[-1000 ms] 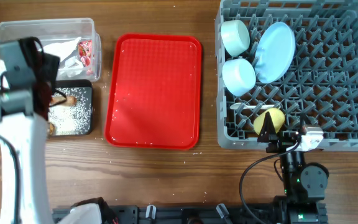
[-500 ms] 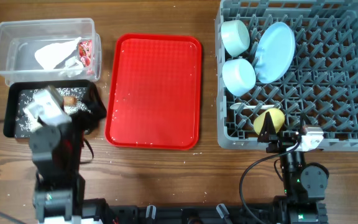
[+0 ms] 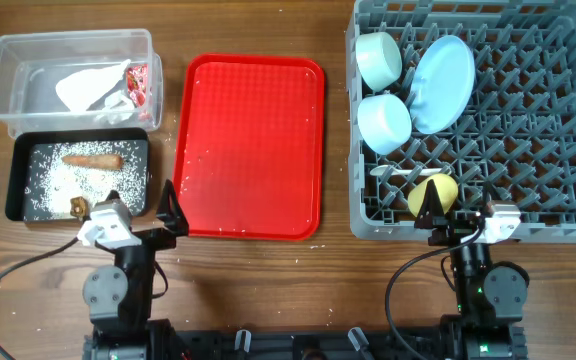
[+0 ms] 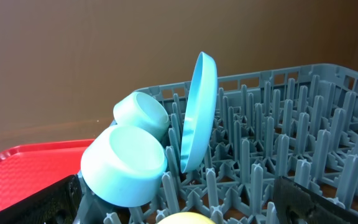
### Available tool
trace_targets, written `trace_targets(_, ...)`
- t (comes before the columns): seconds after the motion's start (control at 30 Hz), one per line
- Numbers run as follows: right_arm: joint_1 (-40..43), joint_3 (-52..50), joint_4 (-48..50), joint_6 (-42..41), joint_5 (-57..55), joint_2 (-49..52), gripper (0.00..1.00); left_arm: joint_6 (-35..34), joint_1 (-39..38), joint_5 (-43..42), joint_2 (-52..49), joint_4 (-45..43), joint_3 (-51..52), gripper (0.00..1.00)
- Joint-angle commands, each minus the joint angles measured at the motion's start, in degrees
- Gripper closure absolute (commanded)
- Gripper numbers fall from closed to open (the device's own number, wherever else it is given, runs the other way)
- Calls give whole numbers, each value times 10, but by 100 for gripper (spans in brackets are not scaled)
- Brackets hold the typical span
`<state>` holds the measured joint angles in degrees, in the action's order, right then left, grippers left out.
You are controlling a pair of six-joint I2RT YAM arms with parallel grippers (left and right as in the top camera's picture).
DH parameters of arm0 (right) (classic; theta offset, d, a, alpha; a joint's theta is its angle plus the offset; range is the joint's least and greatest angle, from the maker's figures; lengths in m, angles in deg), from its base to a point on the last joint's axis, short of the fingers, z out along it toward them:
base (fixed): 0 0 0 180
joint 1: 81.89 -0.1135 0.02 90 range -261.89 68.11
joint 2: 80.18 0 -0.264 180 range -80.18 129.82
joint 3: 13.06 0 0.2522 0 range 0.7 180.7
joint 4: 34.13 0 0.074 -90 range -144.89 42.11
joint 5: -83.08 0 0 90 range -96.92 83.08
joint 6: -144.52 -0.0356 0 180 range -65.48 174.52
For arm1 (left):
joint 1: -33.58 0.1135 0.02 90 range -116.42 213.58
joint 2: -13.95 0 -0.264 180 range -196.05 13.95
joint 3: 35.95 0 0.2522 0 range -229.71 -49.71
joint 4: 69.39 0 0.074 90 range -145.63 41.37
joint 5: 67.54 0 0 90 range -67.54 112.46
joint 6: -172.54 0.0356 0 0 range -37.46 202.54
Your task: Sort waste into correct bins and load items into the dishwasher rack
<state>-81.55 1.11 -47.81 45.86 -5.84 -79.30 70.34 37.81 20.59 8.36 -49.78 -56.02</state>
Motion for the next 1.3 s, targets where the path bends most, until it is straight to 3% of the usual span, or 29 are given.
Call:
trace_targets(0.0,3,-1,3,10,1,-6,0,28,-3,-9,41,-4,28,0)
trace_targets(1.27,3,-1,3,10,1,-6,0,28,-3,-22,54,-5,53,0)
